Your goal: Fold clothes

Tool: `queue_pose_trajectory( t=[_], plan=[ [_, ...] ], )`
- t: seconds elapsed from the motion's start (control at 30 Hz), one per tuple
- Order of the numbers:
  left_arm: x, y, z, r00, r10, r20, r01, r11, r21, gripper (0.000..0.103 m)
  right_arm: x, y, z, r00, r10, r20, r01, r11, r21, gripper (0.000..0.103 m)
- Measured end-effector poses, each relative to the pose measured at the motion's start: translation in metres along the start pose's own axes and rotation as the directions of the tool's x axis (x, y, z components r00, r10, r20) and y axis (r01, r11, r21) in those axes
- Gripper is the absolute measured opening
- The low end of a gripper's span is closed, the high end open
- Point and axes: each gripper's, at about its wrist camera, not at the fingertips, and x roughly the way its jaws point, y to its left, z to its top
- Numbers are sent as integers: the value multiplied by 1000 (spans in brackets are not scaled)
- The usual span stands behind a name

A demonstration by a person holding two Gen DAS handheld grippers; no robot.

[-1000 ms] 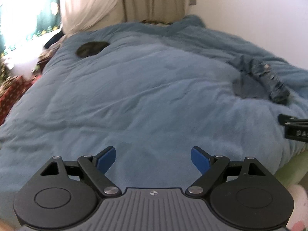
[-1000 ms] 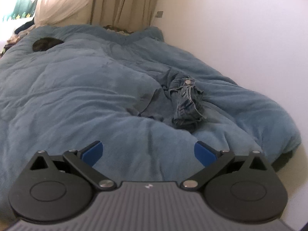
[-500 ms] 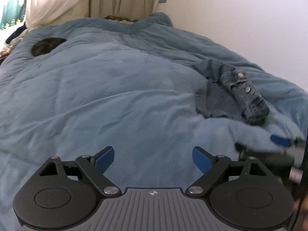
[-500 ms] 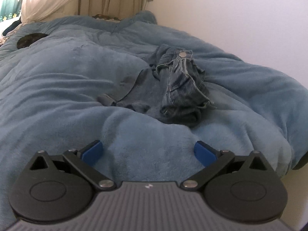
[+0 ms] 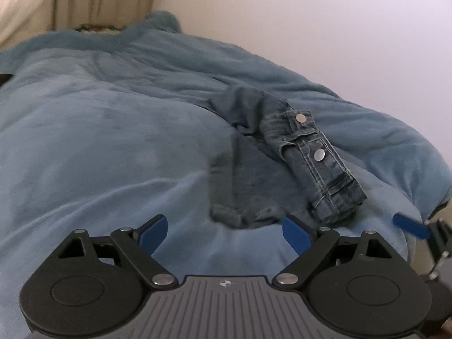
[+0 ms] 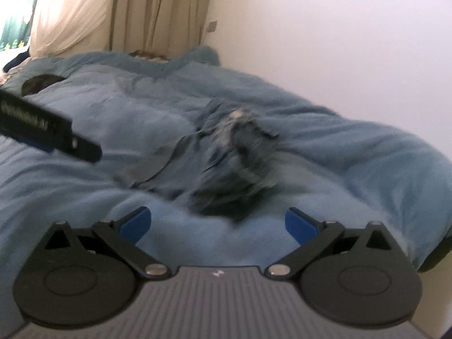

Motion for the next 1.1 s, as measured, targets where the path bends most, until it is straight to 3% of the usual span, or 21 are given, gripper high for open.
queue_pose_trajectory(
  t=[0.1, 0.3, 0.37, 0.43, 0.5, 0.63, 0.77, 0.87, 0.9, 0.93, 0.97, 1.0, 1.07, 1.1],
  plan=[
    [24, 7, 4, 998, -46, -41, 44, 998, -39, 89, 4, -16, 10, 1000, -14, 27, 15, 1000, -5, 101],
    [42, 17, 4, 994, -91, -66, 85, 992, -89, 89, 28, -21, 26, 998, 47, 38, -45, 997, -62, 80],
    [42, 18, 4, 993, -98, -67, 91, 991, -101, 89, 37, -17, 27, 997, 69, 20, -67, 994, -84, 55],
    [45, 18, 4, 992, -99, -72, 92, 991, -102, 89, 43, -16, 26, 996, 91, -3, -91, 992, -89, 44],
    [48, 17, 5, 992, -96, -82, 88, 991, -98, 90, 43, -19, 23, 995, 98, 4, -97, 992, -79, 41],
    [56, 14, 6, 990, -93, -105, 84, 993, -84, 98, 33, -54, 21, 998, -14, 63, 14, 1000, 4, 24],
    [75, 6, 9, 984, -119, -136, 109, 991, -82, 98, 44, -102, 20, 999, -43, 15, 40, 985, 167, 20],
    [96, -7, 10, 976, -97, -195, 88, 995, -51, 81, 47, -110, 17, 999, -33, 12, 31, 985, 170, 20],
    [100, -11, 10, 975, -83, -205, 76, 996, -40, 69, 47, -111, 16, 999, -33, 15, 31, 986, 161, 20],
    [99, -13, 10, 979, -75, -188, 70, 997, -34, 55, 47, -111, 15, 999, -29, 16, 25, 986, 162, 20],
    [97, -15, 10, 984, -58, -169, 54, 998, -29, 21, 47, -112, 15, 1000, -22, 18, 18, 986, 166, 20],
    [90, -16, 12, 990, -11, -139, 7, 999, -33, 9, 45, -113, 14, 1000, -19, 21, 15, 985, 172, 20],
    [78, -15, 16, 993, 67, -101, -72, 996, -45, 8, 39, -114, 16, 999, -7, 36, 0, 984, 180, 19],
    [70, -8, 17, 994, 59, -93, -66, 995, -81, 8, 35, -113, 19, 999, 5, 45, -14, 983, 182, 18]
  ],
)
